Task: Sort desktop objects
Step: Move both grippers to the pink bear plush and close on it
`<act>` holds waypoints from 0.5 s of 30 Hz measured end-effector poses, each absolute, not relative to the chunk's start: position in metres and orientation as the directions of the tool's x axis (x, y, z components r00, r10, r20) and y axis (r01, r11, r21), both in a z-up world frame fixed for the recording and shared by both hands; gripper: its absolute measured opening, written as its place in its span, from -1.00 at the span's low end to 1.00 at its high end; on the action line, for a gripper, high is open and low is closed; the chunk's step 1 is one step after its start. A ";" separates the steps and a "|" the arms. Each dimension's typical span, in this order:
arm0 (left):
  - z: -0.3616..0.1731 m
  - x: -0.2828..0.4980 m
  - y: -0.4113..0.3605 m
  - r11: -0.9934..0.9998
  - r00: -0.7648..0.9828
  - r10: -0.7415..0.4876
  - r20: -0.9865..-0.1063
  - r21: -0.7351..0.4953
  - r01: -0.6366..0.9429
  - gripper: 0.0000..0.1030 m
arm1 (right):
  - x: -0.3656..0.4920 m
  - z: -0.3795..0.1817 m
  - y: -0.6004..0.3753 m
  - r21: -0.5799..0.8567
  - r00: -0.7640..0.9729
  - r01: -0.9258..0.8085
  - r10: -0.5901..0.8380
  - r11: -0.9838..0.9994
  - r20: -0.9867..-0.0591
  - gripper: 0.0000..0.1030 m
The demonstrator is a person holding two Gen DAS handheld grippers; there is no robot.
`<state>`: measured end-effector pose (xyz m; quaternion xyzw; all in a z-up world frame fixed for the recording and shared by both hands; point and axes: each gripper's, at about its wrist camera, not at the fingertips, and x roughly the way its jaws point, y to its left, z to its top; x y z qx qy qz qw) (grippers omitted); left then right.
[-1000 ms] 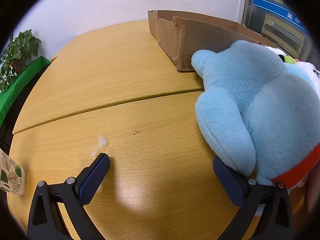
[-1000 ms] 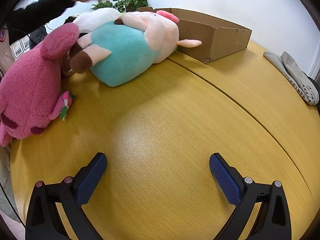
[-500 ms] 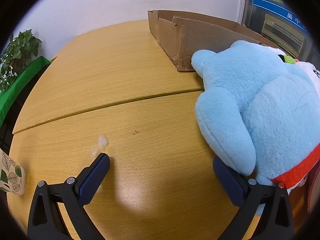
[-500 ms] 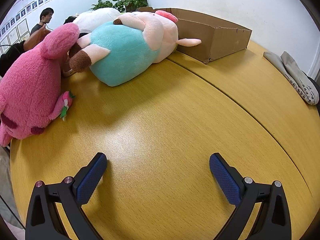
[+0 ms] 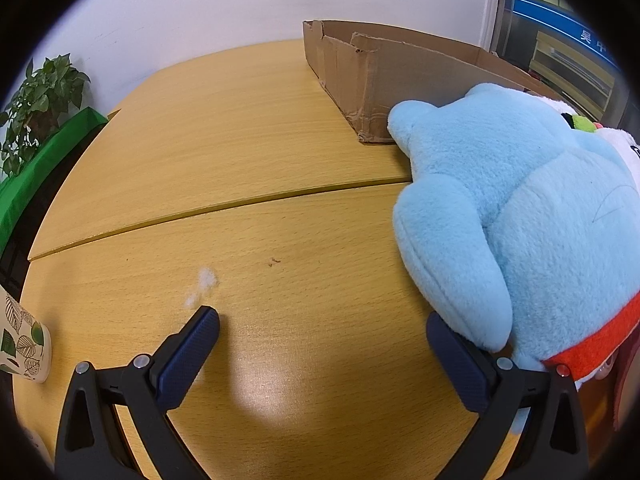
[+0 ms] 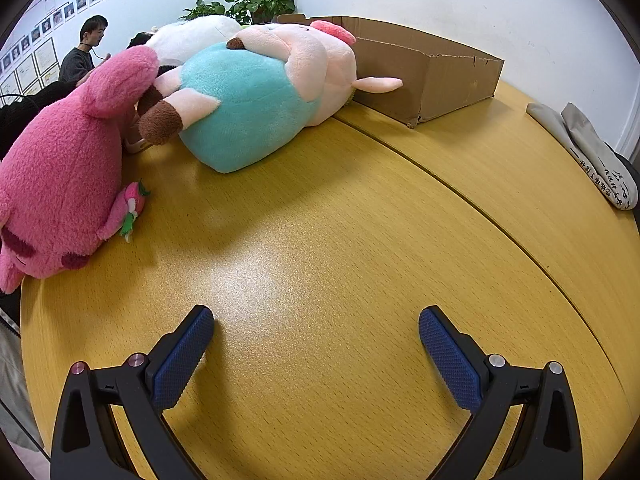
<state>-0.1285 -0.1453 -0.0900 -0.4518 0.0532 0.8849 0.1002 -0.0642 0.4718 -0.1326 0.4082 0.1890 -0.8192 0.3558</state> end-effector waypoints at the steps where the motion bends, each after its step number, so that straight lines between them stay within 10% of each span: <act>1: -0.090 -0.125 -0.145 -0.977 -0.573 0.122 -0.810 0.005 -0.215 1.00 | -0.064 -0.133 0.472 -0.019 -0.414 0.737 -0.429 -0.675 -0.803 1.00; 15: -0.020 -0.002 -0.138 -0.985 -0.729 0.170 -0.663 -0.115 -0.125 0.99 | -0.064 -0.133 0.472 -0.019 -0.414 0.737 -0.428 -0.676 -0.803 1.00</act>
